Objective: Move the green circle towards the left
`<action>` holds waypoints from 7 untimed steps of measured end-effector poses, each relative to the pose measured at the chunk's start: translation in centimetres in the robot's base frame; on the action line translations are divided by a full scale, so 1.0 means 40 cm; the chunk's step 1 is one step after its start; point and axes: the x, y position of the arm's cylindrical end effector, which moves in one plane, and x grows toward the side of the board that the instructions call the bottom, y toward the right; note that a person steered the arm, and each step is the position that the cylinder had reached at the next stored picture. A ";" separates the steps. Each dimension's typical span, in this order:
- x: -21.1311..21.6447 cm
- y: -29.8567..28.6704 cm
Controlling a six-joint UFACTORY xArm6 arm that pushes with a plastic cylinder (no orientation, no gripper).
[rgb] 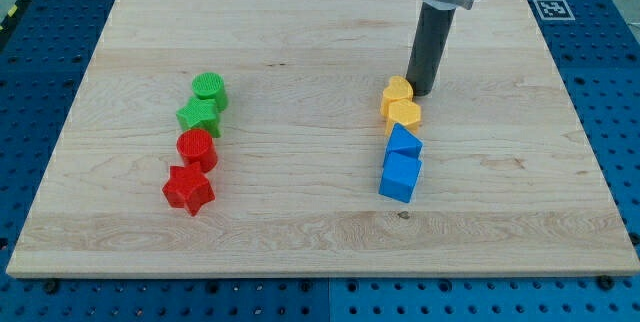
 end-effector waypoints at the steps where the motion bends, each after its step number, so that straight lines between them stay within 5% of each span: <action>1: -0.001 0.000; 3: -0.196 -0.134; 4: -0.165 -0.260; 7: 0.098 -0.346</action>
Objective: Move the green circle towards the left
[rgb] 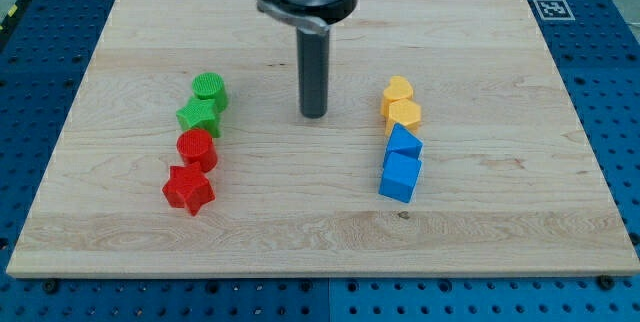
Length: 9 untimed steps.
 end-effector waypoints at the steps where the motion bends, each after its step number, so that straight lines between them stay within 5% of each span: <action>1: 0.001 -0.012; 6: -0.104 -0.336; 8: -0.104 -0.376; 9: -0.103 -0.260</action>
